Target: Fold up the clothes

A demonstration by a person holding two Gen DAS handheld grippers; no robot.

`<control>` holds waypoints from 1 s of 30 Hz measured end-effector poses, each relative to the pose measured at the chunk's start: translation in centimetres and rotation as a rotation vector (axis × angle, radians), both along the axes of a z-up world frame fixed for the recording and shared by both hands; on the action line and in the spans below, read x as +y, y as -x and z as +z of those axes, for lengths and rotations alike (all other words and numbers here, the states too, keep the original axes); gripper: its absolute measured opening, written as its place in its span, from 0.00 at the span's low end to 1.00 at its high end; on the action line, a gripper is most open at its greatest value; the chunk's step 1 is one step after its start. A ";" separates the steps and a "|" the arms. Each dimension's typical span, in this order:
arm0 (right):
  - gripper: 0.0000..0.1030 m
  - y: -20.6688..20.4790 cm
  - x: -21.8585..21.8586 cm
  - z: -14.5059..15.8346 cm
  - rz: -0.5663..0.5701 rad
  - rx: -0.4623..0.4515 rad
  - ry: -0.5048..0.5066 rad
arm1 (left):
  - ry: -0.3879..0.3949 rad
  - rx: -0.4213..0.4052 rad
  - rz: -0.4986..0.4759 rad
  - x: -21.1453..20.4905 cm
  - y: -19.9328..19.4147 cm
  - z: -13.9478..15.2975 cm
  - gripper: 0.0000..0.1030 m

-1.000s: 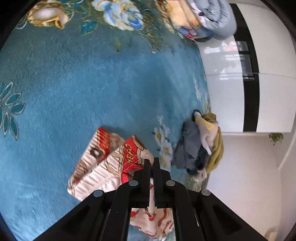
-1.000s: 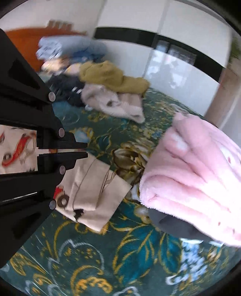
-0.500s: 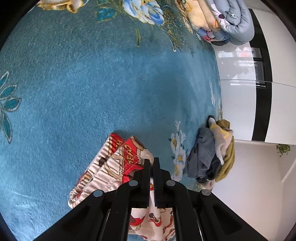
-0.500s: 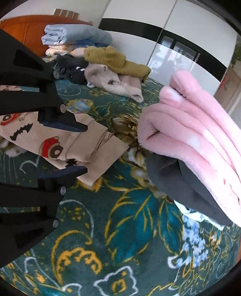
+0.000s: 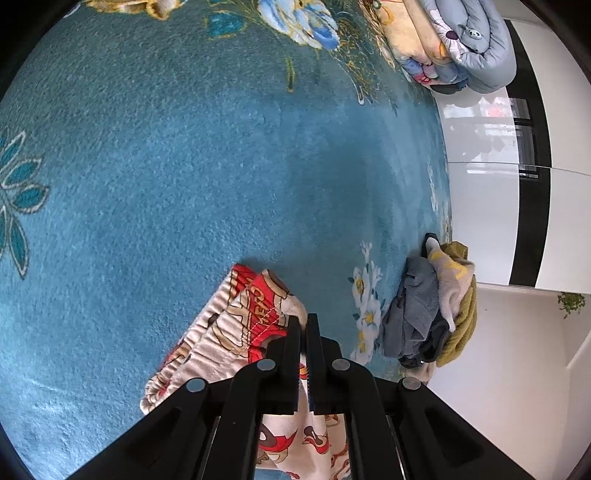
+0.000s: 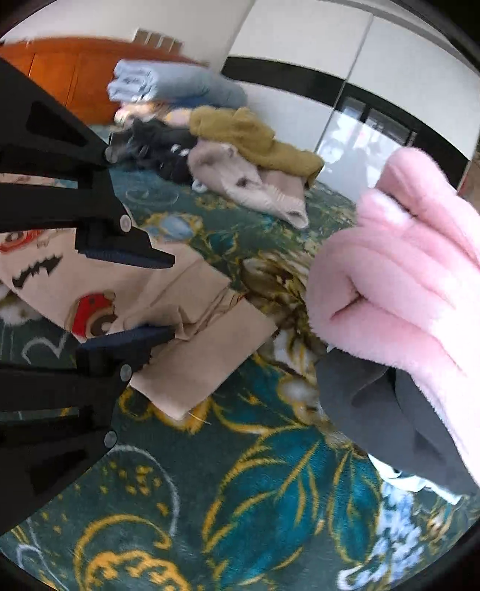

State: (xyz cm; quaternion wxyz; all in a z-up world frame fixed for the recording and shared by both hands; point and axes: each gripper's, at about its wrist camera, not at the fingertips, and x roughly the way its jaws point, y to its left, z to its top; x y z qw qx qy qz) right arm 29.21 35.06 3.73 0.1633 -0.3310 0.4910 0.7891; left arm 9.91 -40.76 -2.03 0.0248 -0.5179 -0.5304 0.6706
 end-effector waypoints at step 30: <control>0.25 -4.2 2.3 1.0 -0.123 -0.049 -0.096 | -0.028 0.000 -0.039 0.7 1.3 -0.4 0.58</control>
